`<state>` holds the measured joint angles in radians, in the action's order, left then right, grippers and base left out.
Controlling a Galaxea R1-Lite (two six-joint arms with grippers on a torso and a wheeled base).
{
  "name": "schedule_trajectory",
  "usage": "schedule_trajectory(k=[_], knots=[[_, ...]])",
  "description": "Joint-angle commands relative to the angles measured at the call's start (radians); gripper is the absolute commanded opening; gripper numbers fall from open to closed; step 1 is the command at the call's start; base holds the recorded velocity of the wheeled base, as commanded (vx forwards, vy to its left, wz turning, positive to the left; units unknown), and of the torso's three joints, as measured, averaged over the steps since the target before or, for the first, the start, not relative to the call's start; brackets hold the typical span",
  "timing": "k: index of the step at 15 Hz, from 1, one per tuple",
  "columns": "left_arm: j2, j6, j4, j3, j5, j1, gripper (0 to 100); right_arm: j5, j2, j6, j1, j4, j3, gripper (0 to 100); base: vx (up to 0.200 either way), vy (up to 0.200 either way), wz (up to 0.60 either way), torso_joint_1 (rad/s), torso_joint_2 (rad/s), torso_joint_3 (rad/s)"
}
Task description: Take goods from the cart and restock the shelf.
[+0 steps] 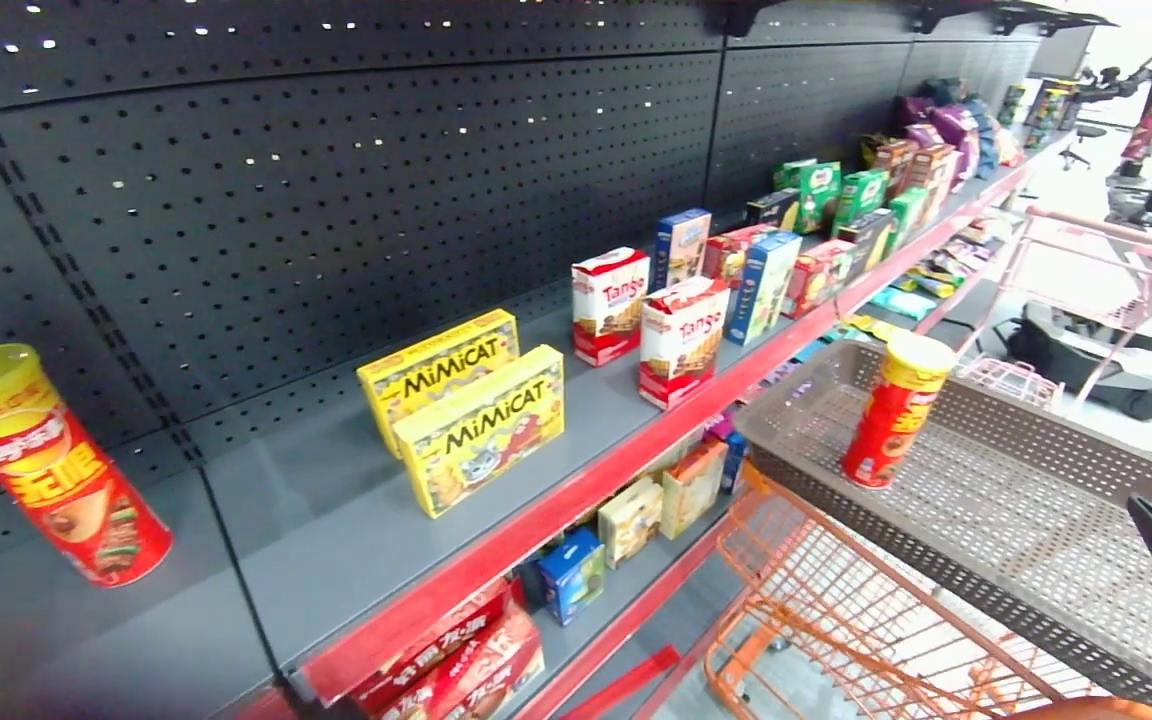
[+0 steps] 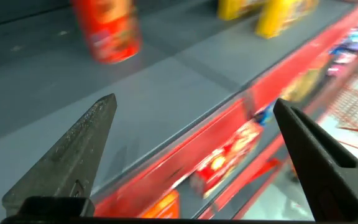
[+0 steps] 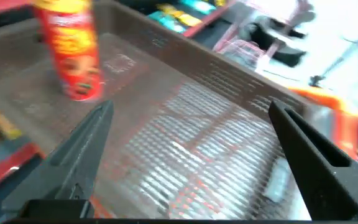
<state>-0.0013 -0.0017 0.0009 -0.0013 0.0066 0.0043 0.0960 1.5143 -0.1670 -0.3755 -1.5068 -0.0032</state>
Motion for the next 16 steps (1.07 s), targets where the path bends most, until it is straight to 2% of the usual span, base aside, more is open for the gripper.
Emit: schedule_trajectory(k=[1,9,13,16], knots=[[0.001,-0.001,0.001,0.000,0.001,0.000,100,0.001,-0.017,-0.002,0.007,-0.003,-0.003,100,0.000,0.000,0.00,0.000,0.00,0.000],[0.001,-0.003,0.001,0.000,0.001,0.000,100,0.002,-0.012,0.000,0.015,-0.003,0.000,100,0.000,0.000,0.00,0.000,0.00,0.000],[0.001,-0.003,0.001,0.000,0.001,0.000,100,-0.001,0.069,0.004,0.079,-0.006,-0.031,100,0.000,0.000,0.00,0.000,0.00,0.000],[0.001,-0.003,0.001,0.000,0.001,0.000,100,-0.001,0.205,0.047,0.142,-0.012,-0.127,100,0.000,0.000,0.00,0.000,0.00,0.000]])
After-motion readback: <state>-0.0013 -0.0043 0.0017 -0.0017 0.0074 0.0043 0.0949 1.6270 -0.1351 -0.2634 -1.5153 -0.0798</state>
